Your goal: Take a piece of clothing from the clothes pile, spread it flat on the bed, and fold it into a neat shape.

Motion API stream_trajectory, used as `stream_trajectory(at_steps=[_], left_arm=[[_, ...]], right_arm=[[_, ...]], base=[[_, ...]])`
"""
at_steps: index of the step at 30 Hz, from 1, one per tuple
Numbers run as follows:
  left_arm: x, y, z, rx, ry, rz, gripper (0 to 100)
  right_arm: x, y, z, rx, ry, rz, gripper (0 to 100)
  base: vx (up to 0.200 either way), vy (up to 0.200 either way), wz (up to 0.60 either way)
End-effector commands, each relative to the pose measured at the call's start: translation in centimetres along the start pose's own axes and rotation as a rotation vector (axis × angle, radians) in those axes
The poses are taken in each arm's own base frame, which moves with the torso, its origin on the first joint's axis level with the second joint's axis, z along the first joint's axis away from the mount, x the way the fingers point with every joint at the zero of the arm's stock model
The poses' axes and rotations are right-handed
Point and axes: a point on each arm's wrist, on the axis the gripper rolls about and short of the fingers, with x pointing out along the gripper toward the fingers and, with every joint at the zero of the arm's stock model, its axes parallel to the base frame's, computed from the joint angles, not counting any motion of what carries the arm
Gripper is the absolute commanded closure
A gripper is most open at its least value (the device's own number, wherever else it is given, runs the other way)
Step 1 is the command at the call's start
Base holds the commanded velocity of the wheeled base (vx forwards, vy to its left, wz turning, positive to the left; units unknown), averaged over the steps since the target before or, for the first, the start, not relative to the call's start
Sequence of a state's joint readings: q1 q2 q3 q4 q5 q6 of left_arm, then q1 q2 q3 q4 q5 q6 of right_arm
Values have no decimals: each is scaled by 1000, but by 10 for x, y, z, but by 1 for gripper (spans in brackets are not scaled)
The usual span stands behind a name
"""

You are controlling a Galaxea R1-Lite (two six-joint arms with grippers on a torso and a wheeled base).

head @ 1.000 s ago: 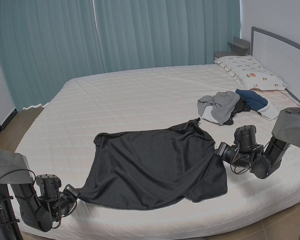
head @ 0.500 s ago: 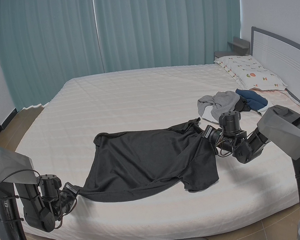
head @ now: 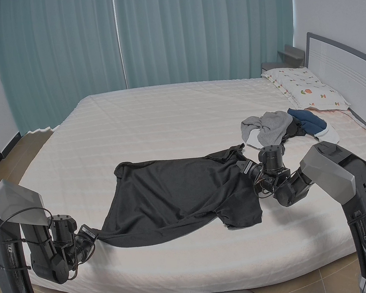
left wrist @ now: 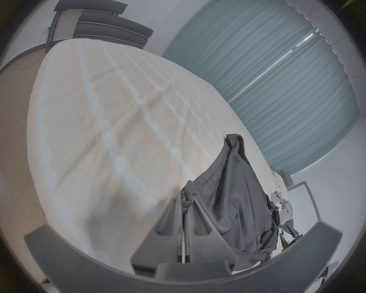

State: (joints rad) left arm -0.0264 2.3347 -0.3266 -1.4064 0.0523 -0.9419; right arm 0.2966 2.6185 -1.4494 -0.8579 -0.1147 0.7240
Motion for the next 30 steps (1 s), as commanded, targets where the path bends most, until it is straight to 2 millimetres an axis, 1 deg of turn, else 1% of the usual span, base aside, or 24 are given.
stream_trajectory(at_steps=[1, 3, 5, 7, 8, 9, 10, 11, 12, 15, 16, 18, 19, 21, 23, 27, 30], left_arm=[[0, 1, 0, 0, 2, 2, 100], [0, 1, 0, 0, 2, 2, 100], [0, 1, 0, 0, 2, 2, 100], [0, 1, 0, 0, 3, 1, 100], [0, 1, 0, 0, 3, 1, 100], [0, 1, 0, 0, 3, 1, 100], [0, 1, 0, 0, 3, 1, 100], [0, 1, 0, 0, 3, 1, 100], [0, 1, 0, 0, 3, 1, 100], [0, 0, -1, 2, 4, 1, 100], [0, 0, -1, 2, 4, 1, 100], [0, 1, -1, 2, 5, 2, 100], [0, 1, -1, 2, 6, 1, 100], [0, 0, -1, 2, 6, -1, 100], [0, 0, -1, 2, 6, -1, 100], [0, 1, -1, 2, 7, 0, 100], [0, 0, -1, 4, 7, 0, 100]], right_arm=[[0, -6, -5, -5, 14, -14, 0], [-3, -6, -1, -4, 11, -16, 0], [-11, -9, 16, 0, -7, -28, 0], [-20, -5, 28, -6, -15, -26, 0], [-30, -1, 36, -15, -7, -10, 0], [-39, 0, 40, -20, 14, 4, 0], [-39, 0, 40, -20, 14, 4, 0], [-58, -1, 43, -26, 84, 40, 0], [-73, -4, 42, -35, 145, 68, 0], [-98, -19, 33, -78, 269, 98, 0], [-102, -23, 31, -90, 290, 99, 0], [-114, -39, 23, -137, 361, 101, 0], [-117, -43, 20, -152, 388, 110, 0], [-123, -51, 12, -177, 441, 129, 0], [-125, -55, 7, -188, 472, 144, 0], [-125, -59, -1, -184, 509, 146, 0], [-120, -64, -10, -183, 532, 140, 0]], base=[[0, 0, 0], [0, 0, 0], [0, 0, 0], [0, 0, 0], [0, 0, 0], [0, 0, 0], [0, 0, 0], [0, 0, 0], [0, 0, 0], [0, 0, 0], [0, 0, 0], [0, 0, 0], [0, 0, 0], [0, 0, 0], [0, 0, 0], [0, 0, 0], [0, 0, 0]])
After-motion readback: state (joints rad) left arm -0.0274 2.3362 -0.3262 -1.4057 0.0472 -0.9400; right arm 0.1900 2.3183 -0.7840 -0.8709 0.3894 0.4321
